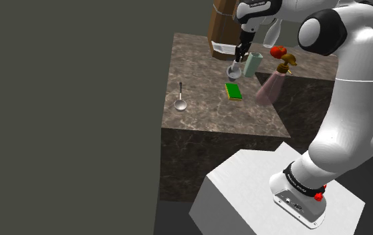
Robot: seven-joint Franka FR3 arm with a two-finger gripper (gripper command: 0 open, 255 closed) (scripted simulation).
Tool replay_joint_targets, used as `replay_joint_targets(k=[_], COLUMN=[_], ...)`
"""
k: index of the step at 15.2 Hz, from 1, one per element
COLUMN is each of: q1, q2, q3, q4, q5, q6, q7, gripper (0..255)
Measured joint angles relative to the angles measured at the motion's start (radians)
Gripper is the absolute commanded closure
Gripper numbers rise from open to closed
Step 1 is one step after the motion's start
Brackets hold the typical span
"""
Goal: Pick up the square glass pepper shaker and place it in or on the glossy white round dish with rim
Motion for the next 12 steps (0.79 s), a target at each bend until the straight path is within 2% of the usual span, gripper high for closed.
replay_joint_targets(k=[6, 12], q1=[0.000, -0.004], q2=[0.000, -0.016], q3=[0.000, -0.004], q4=[0.000, 0.097], q5=[0.000, -0.006], q6=[0.000, -0.111], q7=[0.000, 0.005], gripper=[0, 0])
